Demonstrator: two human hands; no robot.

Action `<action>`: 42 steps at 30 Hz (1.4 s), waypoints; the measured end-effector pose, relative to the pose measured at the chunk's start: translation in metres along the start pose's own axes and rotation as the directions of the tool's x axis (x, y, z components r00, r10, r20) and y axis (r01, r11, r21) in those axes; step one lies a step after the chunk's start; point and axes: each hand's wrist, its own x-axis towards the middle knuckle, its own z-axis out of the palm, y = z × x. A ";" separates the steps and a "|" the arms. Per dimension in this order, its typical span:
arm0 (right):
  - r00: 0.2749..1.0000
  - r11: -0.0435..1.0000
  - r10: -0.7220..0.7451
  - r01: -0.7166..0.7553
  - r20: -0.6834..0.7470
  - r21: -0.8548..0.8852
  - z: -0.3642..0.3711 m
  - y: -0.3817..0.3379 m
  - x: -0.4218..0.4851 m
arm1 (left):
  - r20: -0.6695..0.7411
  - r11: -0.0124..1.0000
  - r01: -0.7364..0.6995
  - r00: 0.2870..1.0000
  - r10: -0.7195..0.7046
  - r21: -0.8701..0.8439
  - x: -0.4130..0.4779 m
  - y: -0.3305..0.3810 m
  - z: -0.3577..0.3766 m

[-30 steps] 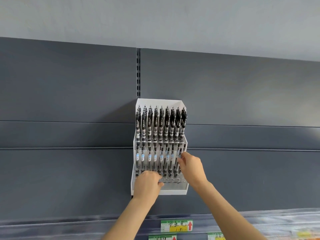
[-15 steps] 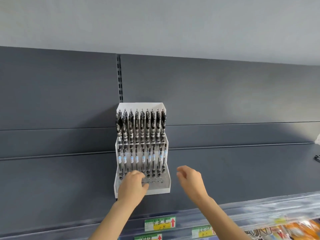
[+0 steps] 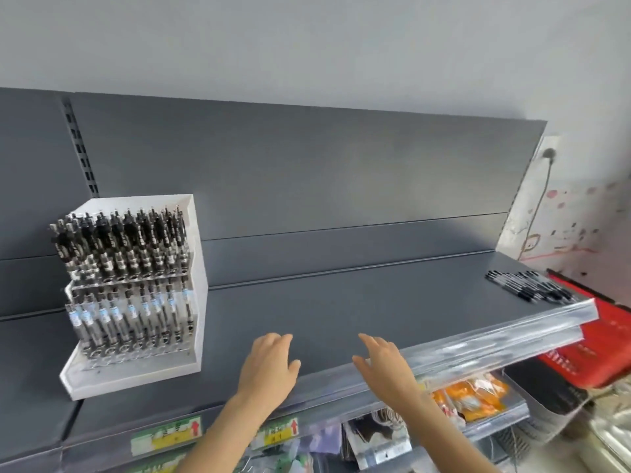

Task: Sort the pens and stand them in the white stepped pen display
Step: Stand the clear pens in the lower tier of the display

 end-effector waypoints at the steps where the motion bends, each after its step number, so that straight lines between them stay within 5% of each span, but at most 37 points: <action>1: 1.000 1.000 0.008 -0.008 0.000 -0.007 -0.008 0.015 -0.002 | 0.016 1.000 -0.009 1.000 0.008 0.012 0.002 0.015 0.007; 22: 0.927 0.939 0.344 -0.339 -0.147 0.059 -0.118 0.270 -0.009 | 0.261 0.961 -0.268 0.925 0.277 -0.068 0.116 0.249 0.144; 35: 0.879 0.896 0.443 -0.436 -0.177 0.080 -0.175 0.402 0.096 | 0.351 0.946 -0.314 0.879 0.323 -0.082 0.264 0.367 0.212; 42: 0.841 0.862 0.506 -0.492 -0.190 0.121 -0.194 0.459 0.155 | 0.391 0.980 -0.179 0.899 0.200 -0.090 0.308 0.392 0.242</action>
